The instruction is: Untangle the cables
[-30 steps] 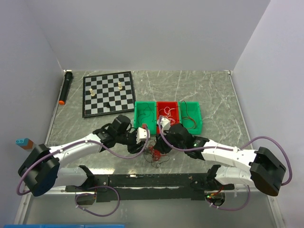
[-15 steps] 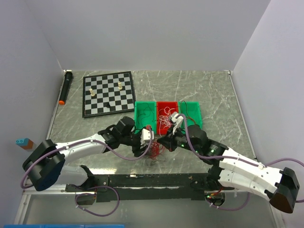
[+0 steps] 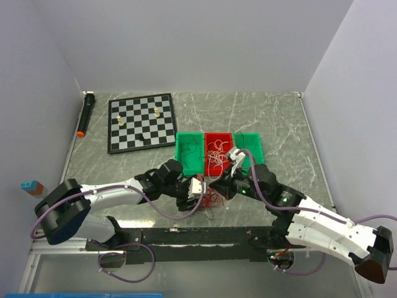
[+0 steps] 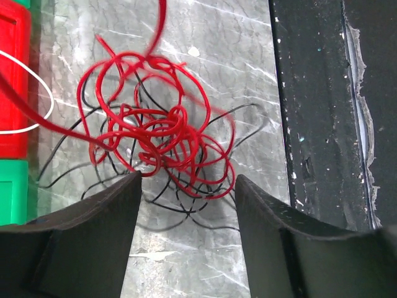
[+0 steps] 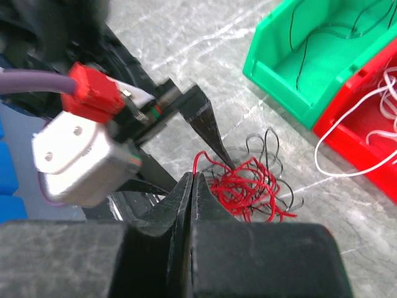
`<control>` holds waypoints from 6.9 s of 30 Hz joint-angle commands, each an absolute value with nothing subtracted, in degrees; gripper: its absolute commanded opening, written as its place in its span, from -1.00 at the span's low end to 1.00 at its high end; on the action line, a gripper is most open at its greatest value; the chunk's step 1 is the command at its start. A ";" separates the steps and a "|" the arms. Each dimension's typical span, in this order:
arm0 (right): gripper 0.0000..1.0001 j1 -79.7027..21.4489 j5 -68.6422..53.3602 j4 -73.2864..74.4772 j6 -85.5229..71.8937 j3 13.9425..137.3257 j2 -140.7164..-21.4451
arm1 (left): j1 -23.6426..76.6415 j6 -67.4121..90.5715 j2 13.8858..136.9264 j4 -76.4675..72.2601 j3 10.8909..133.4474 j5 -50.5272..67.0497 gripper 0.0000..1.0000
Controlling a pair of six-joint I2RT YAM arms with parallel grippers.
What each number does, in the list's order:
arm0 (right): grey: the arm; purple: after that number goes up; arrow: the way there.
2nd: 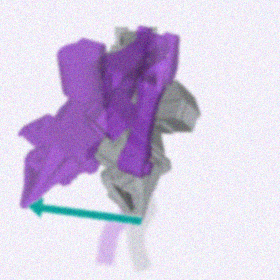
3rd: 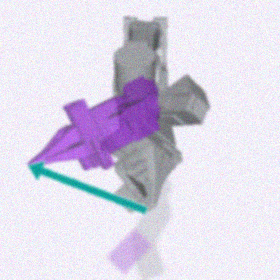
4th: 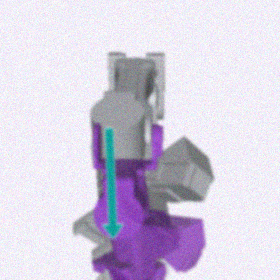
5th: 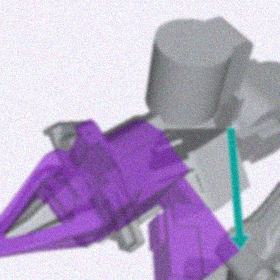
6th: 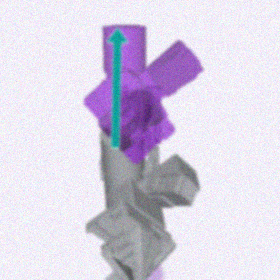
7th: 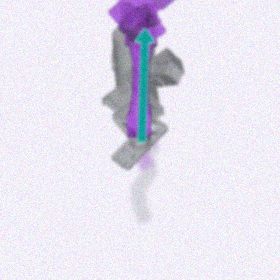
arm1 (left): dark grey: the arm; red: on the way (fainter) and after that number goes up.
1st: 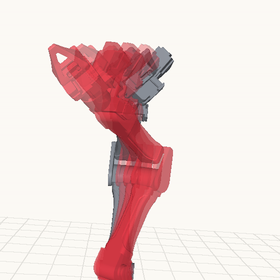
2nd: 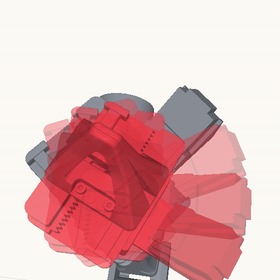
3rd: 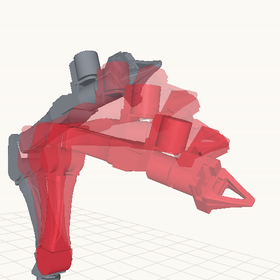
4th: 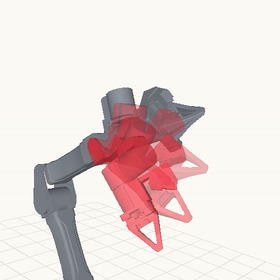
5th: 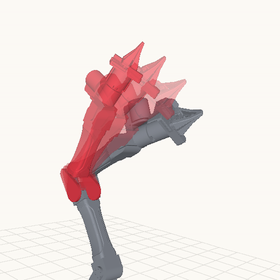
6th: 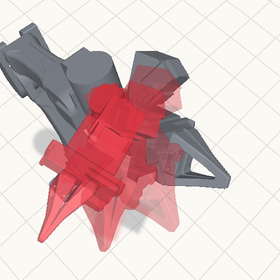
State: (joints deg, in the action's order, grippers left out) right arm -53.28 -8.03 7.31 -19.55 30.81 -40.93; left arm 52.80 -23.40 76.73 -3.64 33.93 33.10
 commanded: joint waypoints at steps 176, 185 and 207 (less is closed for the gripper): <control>-1.00 -53.35 33.92 5.72 23.73 89.57 -29.53 | 29.53 -57.04 57.57 32.24 26.18 7.81 -0.99; -1.00 -53.35 34.63 -1.91 23.55 75.86 -36.03 | 29.44 -62.75 48.17 41.92 30.41 19.25 -0.99; -1.00 -36.48 25.40 -8.35 9.85 56.52 -51.06 | 29.44 -61.61 44.74 43.33 30.85 20.13 -0.99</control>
State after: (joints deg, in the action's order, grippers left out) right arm -37.67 27.31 -4.08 12.69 57.69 -49.34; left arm 29.65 -61.71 45.19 43.53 29.02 17.98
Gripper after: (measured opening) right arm 0.009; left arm 0.021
